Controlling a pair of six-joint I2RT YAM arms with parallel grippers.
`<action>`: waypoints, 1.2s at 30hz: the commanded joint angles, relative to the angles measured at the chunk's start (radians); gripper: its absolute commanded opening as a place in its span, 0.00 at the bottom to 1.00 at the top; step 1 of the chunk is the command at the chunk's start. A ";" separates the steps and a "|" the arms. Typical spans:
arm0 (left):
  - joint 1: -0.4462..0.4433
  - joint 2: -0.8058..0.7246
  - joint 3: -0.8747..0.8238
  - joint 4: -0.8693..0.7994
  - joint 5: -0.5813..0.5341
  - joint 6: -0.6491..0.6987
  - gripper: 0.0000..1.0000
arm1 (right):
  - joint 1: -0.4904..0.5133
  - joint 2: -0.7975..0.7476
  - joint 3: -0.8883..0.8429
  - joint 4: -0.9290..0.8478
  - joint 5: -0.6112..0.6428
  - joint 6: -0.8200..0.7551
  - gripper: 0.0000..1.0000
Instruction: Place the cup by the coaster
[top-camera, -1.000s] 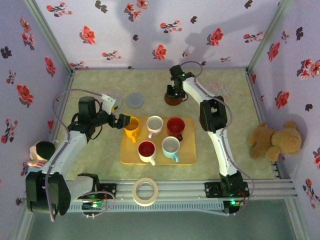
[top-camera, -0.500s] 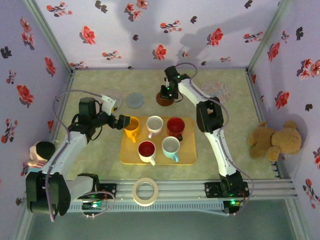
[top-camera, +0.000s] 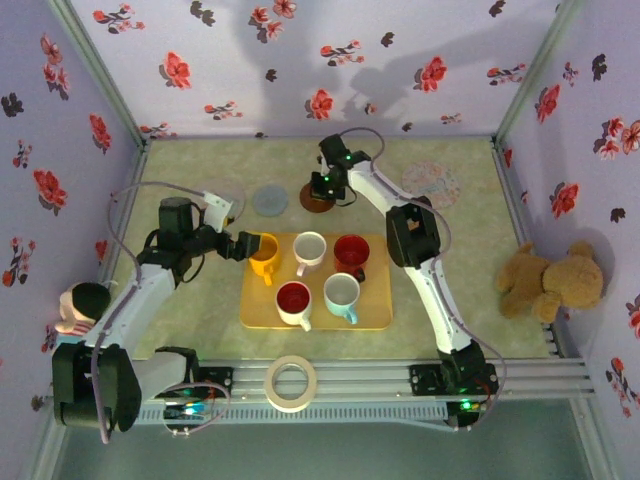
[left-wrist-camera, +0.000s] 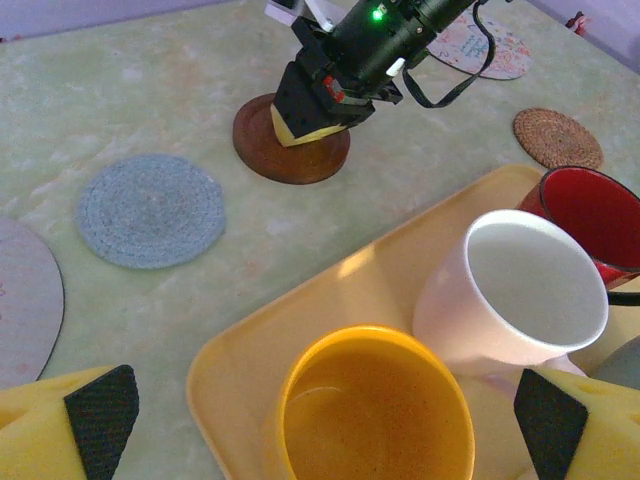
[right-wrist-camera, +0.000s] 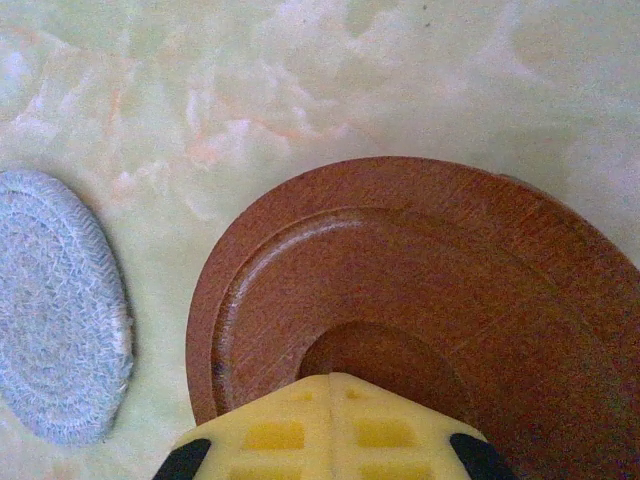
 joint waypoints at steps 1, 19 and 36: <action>-0.006 -0.007 -0.007 0.027 -0.007 0.012 1.00 | 0.026 0.062 0.006 -0.058 -0.010 0.010 0.00; -0.006 -0.012 -0.002 0.011 -0.006 0.018 1.00 | 0.044 0.037 -0.008 -0.110 0.027 -0.021 0.00; -0.006 -0.002 0.005 0.021 -0.002 0.016 1.00 | 0.043 0.003 -0.035 -0.125 0.034 -0.030 0.02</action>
